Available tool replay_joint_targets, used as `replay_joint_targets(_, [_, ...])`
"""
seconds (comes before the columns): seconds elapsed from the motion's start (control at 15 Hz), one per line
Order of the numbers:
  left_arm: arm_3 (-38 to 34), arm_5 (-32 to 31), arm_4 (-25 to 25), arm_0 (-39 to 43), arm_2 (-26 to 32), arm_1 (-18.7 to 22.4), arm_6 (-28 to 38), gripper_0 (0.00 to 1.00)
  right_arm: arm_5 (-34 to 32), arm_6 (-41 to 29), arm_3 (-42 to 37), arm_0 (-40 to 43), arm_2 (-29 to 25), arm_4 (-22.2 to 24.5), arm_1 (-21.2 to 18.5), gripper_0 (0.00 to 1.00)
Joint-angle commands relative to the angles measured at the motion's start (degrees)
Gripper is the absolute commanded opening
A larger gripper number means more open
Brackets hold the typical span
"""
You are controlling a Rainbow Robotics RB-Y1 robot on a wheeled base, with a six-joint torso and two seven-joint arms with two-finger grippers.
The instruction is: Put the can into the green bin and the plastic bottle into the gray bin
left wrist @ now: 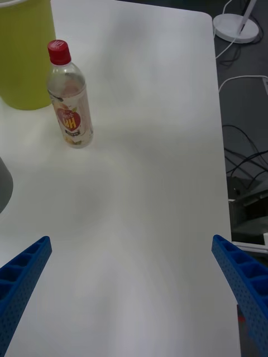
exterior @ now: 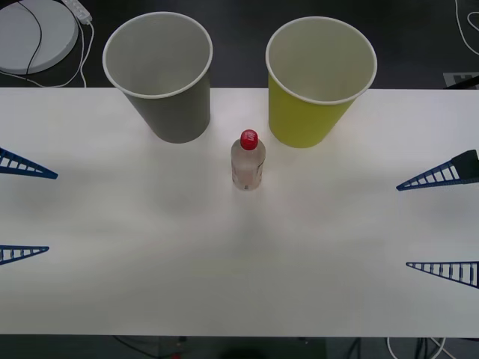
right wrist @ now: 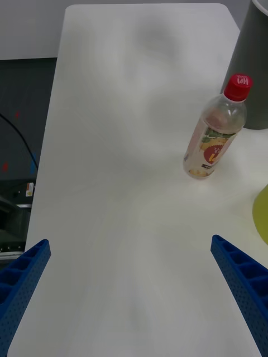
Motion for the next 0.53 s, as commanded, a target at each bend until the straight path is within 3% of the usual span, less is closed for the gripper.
replay_joint_targets(0.07, [0.00, 0.00, 0.00, 0.00, 0.00, 0.00, 0.00, 1.00, 0.00, 0.00, 0.00, 0.00, 0.00, 0.00, 0.00, 1.00])
replay_joint_targets(0.53, [0.00, 0.00, 0.00, 0.00, 0.00, 0.00, 0.00, 1.00, 5.27, 0.61, 0.18, 0.70, 0.70, -4.04, -1.32, 1.00])
